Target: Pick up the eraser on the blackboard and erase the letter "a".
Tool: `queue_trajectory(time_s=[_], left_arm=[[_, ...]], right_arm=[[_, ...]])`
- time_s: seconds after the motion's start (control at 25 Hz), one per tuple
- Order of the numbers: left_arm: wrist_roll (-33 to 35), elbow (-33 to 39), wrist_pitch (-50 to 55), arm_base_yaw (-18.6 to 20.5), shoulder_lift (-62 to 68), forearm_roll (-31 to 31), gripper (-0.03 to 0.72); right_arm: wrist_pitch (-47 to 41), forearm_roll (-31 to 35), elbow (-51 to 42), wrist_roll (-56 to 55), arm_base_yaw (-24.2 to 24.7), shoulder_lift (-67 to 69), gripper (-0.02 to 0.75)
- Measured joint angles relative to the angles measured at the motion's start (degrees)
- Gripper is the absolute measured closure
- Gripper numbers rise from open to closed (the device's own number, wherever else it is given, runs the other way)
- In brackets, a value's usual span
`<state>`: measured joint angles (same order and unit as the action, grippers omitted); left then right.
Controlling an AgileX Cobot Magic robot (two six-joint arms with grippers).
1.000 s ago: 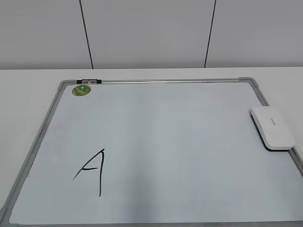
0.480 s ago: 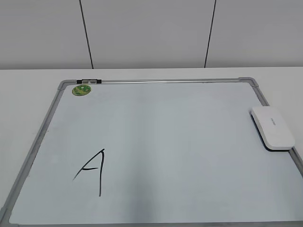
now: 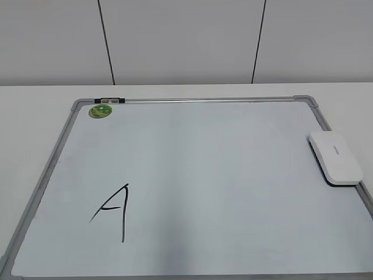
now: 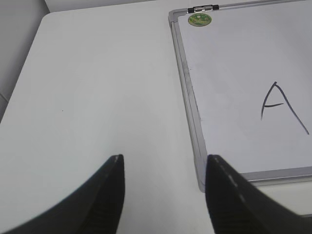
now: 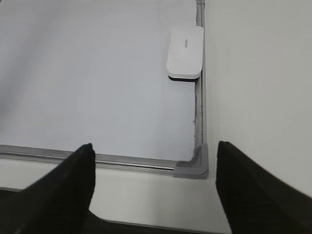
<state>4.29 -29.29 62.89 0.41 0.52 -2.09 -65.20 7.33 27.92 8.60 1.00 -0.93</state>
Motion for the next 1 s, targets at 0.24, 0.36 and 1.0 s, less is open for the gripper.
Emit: queue_trajectory(time_s=[0.24,0.36,1.0], left_arm=[[0.0,0.0,0.0,0.0,0.0,0.0,0.313],[0.0,0.0,0.0,0.0,0.0,0.0,0.325],[0.0,0.0,0.0,0.0,0.0,0.0,0.367]], right_arm=[[0.0,0.0,0.0,0.0,-0.2,0.0,0.164],[0.0,0.0,0.0,0.0,-0.2,0.0,0.164],[0.0,0.0,0.0,-0.1,-0.2,0.0,0.164]])
